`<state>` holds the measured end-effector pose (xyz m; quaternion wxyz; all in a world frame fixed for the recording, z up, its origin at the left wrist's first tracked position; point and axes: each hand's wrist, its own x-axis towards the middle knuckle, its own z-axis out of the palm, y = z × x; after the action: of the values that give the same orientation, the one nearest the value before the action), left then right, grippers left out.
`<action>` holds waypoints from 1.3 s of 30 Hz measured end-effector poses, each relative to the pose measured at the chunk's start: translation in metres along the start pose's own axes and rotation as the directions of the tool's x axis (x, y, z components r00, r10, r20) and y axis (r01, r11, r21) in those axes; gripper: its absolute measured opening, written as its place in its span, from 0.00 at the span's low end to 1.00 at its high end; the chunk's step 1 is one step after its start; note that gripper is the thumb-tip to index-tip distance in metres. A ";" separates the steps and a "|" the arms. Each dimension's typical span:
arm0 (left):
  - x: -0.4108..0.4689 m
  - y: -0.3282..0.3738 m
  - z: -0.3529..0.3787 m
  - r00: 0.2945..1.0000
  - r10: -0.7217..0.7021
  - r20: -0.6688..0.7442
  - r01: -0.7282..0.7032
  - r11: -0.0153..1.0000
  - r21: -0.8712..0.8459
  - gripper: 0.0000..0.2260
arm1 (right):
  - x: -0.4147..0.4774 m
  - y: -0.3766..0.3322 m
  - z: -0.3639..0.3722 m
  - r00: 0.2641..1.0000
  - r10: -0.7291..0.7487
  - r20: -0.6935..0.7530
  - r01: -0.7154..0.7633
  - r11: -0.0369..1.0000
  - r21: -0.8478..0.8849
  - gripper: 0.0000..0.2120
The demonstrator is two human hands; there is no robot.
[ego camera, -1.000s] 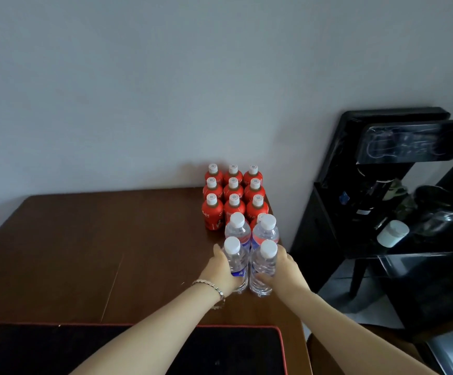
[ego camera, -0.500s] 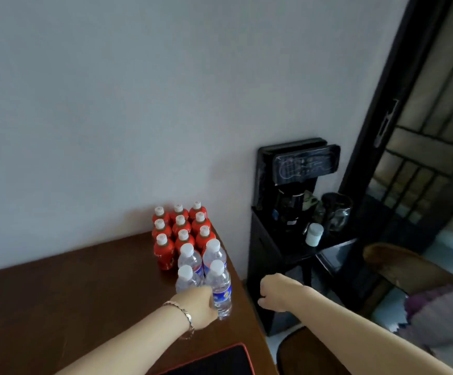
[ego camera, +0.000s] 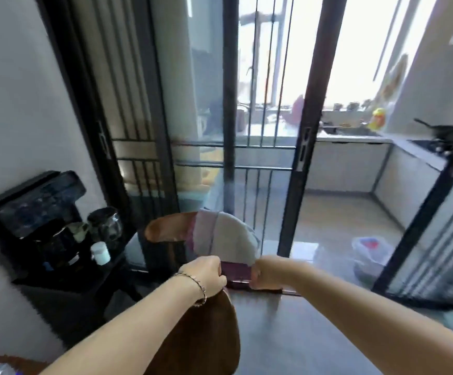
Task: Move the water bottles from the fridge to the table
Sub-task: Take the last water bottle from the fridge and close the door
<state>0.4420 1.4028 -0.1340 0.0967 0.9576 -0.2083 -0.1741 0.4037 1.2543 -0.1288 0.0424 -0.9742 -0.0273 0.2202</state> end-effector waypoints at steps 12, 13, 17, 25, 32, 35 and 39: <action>0.005 0.457 0.058 0.747 0.658 0.098 -0.665 0.735 0.133 0.14 | -0.312 0.354 0.045 0.664 0.739 -0.110 -0.633 0.635 0.442 0.14; 0.000 0.497 0.067 0.717 0.686 0.122 -0.697 0.705 0.130 0.14 | -0.340 0.380 0.051 0.625 0.773 -0.103 -0.653 0.591 0.473 0.15; -0.032 0.641 0.093 0.574 0.800 0.175 -0.818 0.559 0.132 0.15 | -0.446 0.462 0.067 0.473 0.879 -0.057 -0.753 0.437 0.492 0.15; -0.085 0.889 0.121 0.332 0.913 0.239 -0.932 0.279 0.230 0.16 | -0.625 0.616 0.083 0.208 0.978 0.009 -0.840 0.173 0.514 0.18; -0.051 1.067 0.156 0.166 0.948 0.271 -0.964 0.099 0.246 0.12 | -0.709 0.733 0.088 0.015 0.999 0.044 -0.845 -0.011 0.534 0.17; -0.038 1.145 0.163 0.068 0.971 0.229 -0.979 0.021 0.202 0.09 | -0.734 0.780 0.082 -0.059 0.995 0.075 -0.818 -0.091 0.567 0.15; -0.032 1.246 0.163 -0.004 0.970 0.243 -0.983 -0.049 0.177 0.12 | -0.768 0.846 0.062 -0.169 0.977 0.127 -0.785 -0.211 0.582 0.15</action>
<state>-0.1014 0.2836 0.0460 0.0414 0.5233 -0.8502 -0.0409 -0.2862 0.3614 0.0632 0.1065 -0.6340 0.7656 -0.0222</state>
